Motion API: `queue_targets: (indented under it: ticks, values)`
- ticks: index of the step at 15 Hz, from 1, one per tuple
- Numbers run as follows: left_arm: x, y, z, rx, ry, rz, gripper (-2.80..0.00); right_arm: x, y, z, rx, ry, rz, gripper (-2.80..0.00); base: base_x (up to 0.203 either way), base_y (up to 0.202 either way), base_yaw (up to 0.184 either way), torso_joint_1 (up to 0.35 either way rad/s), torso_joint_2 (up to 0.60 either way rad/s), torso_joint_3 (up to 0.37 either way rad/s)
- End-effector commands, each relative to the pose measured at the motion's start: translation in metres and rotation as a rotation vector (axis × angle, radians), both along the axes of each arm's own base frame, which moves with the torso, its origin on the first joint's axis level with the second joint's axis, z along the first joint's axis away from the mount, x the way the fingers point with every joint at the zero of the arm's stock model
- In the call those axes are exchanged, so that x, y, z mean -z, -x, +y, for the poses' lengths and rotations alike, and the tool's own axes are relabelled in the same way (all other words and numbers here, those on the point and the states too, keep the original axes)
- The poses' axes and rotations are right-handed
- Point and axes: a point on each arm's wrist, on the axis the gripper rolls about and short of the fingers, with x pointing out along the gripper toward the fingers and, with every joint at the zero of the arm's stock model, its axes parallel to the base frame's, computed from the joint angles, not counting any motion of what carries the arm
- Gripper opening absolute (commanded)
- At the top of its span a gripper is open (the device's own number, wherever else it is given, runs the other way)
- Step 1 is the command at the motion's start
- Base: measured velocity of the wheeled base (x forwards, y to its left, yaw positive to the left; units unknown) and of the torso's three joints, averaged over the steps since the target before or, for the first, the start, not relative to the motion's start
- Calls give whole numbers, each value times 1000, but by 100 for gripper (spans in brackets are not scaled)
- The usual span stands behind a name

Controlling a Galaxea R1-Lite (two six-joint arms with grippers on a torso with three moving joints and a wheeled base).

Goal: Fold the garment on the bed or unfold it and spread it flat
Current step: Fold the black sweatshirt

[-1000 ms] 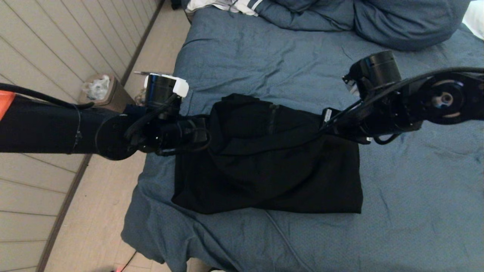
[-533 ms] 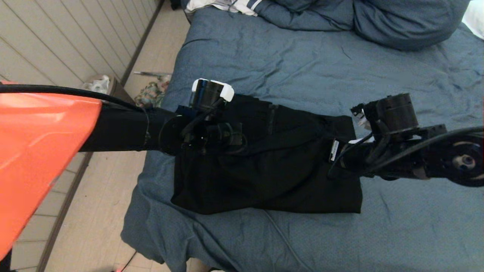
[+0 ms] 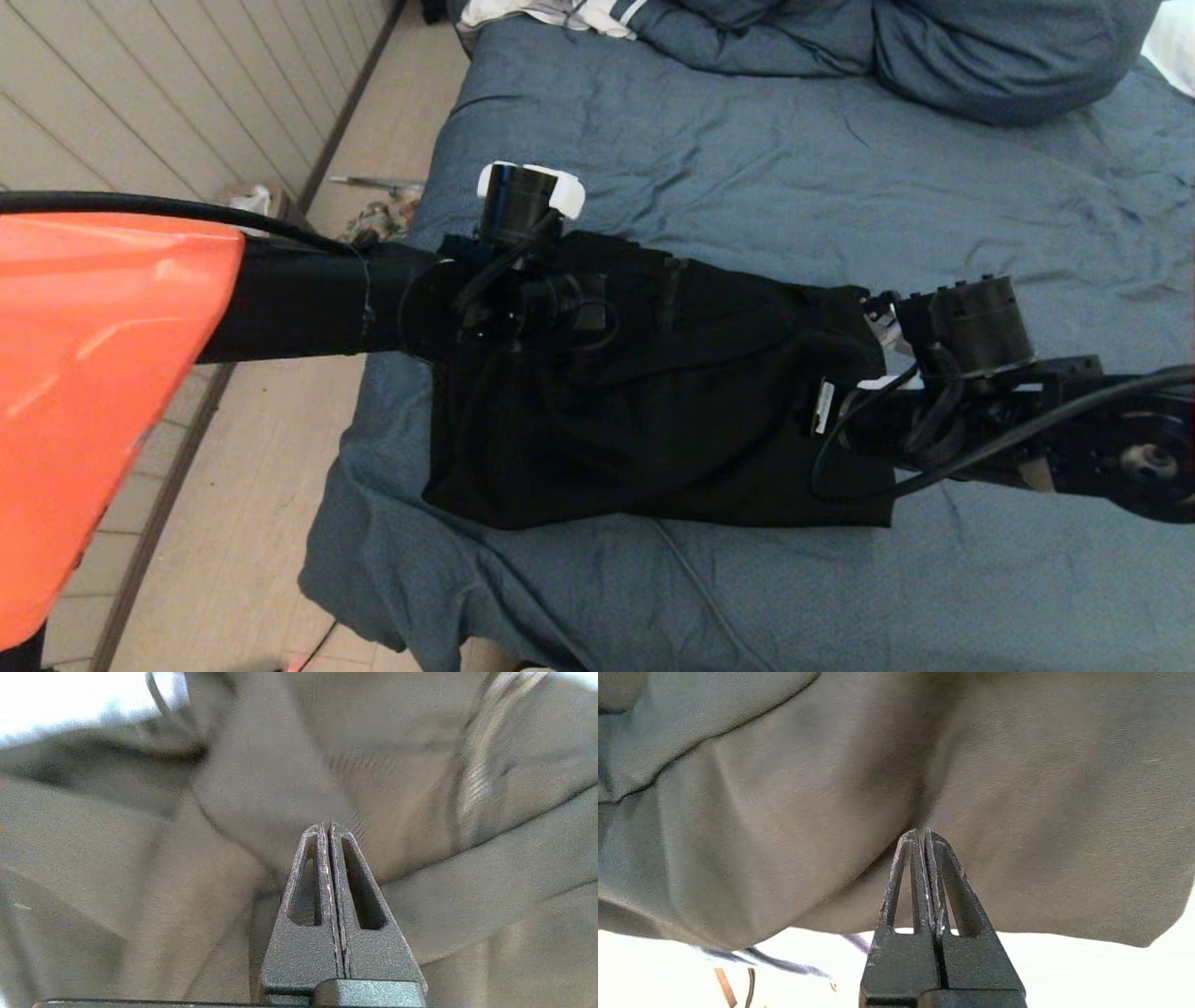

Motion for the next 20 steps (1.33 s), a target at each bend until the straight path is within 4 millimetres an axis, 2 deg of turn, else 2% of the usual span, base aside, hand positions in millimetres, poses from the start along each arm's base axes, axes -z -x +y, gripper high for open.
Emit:
queue_targets:
  ticks: [1,3,5,7,9,11,13,15,17,20]
  values:
    - [-25,9,12,-12,35,-43,-280,1,1,0,1,0,3,-280,0,0,0,0,0,0]
    - [-21,24,8,16,6,-8,-280,1,2,-1,2,0,4,-280,0,0,0,0,0,0]
    - [-9,43,-10,81,-26,28,-280,0,3,-3,10,-2,1,-280,0,0,0,0,0,0]
    - [22,63,-37,158,-93,90,-280,1,2,-4,14,-1,3,-280,0,0,0,0,0,0]
    - [47,66,-53,175,-139,113,-280,4,2,-5,15,4,14,-280,0,0,0,0,0,0]
    - [69,60,-62,177,-181,126,-280,5,3,-5,16,6,17,-280,0,0,0,0,0,0]
    - [74,28,-46,106,-173,99,-280,7,5,-5,13,9,25,-280,0,0,0,0,0,0]
    - [63,-15,-20,-4,-148,13,-280,10,6,-4,6,12,34,-280,0,0,0,0,0,0]
    - [61,-52,3,-108,-155,-41,-280,12,8,-3,2,15,41,-280,0,0,0,0,0,0]
    - [41,-76,20,-213,-125,-122,-280,17,8,-2,-3,22,56,-280,0,0,0,0,0,0]
